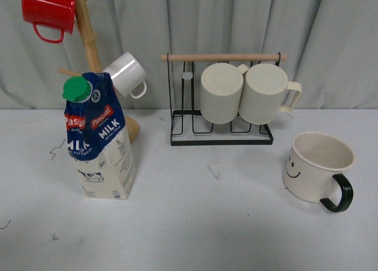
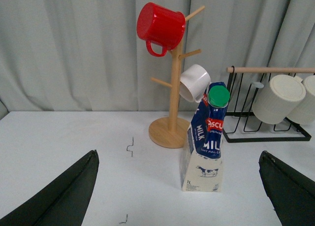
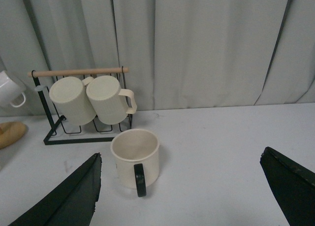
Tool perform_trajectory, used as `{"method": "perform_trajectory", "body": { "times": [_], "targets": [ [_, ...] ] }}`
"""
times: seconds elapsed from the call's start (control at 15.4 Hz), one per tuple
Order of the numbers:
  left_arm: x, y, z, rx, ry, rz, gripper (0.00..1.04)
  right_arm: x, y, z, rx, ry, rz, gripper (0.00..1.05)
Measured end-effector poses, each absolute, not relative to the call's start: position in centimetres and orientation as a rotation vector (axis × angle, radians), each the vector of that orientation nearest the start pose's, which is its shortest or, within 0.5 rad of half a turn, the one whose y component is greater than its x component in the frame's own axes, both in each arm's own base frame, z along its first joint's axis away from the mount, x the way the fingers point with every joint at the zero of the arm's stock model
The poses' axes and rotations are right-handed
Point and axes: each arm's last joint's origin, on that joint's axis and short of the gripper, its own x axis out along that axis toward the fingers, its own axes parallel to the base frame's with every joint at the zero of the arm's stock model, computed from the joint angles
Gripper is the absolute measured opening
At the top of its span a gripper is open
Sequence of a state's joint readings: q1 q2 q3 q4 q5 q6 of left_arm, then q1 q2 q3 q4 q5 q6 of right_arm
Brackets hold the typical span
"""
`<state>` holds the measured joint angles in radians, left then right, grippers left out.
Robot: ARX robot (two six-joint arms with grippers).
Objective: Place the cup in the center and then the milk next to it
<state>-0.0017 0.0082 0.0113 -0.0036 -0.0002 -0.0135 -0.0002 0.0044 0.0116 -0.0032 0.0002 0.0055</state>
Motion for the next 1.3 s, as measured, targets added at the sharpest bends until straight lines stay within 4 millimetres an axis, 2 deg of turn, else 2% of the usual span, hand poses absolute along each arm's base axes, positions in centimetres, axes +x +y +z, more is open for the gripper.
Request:
{"method": "perform_trajectory", "body": {
  "times": [1.3],
  "targets": [
    [9.75,-0.02,16.64,-0.014,0.0,-0.001,0.98,9.73,0.0,16.68,0.006,-0.004,0.0,0.98]
  ]
}}
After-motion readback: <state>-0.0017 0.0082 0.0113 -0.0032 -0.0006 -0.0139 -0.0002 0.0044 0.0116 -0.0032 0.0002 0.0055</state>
